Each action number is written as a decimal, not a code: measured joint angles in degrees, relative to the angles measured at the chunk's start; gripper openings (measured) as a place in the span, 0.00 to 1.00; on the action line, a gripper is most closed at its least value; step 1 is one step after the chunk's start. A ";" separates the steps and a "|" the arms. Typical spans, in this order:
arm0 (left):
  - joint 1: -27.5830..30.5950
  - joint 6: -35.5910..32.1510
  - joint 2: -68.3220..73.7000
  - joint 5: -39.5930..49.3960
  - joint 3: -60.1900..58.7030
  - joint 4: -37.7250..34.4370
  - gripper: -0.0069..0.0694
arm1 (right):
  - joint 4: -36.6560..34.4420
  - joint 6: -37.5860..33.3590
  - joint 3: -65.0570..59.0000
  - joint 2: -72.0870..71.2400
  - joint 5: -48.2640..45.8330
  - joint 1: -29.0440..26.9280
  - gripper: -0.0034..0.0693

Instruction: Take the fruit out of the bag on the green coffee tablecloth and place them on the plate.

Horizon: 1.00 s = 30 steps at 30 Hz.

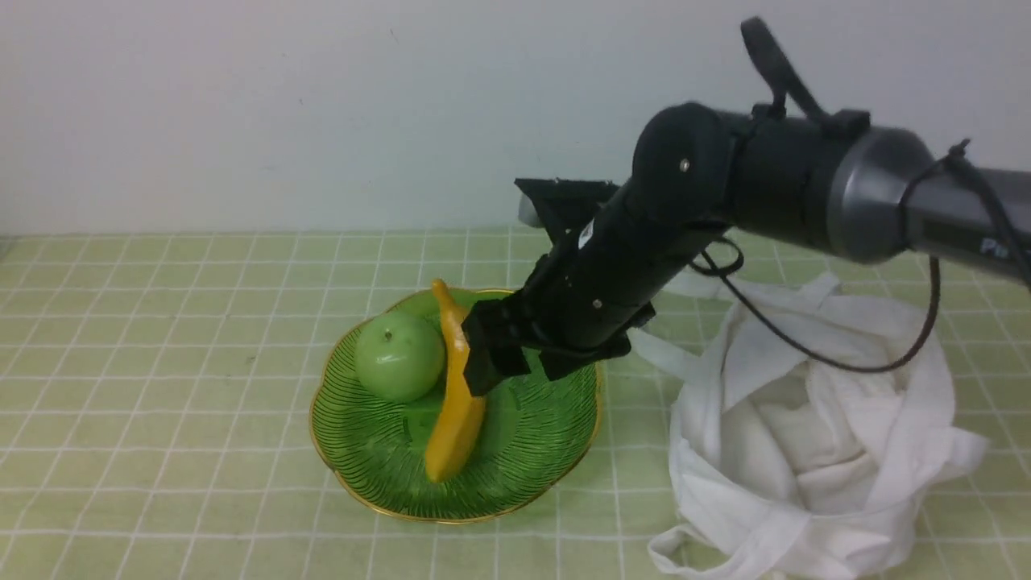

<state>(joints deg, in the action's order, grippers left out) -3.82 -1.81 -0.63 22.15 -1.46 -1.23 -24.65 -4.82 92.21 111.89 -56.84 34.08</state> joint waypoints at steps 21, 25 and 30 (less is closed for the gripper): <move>0.00 0.00 0.00 0.00 0.00 0.00 0.08 | 15.78 8.70 -13.35 -53.38 -2.24 0.00 0.03; 0.00 0.00 0.00 0.00 0.00 0.00 0.08 | 19.82 9.10 -27.81 -67.63 10.17 0.00 0.03; 0.00 0.00 0.00 0.00 0.00 0.00 0.08 | 24.22 9.10 -45.85 -84.06 25.99 0.00 0.03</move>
<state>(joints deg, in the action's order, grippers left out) -3.82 -1.81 -0.63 22.15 -1.46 -1.23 -0.43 4.28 46.36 27.82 -30.85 34.08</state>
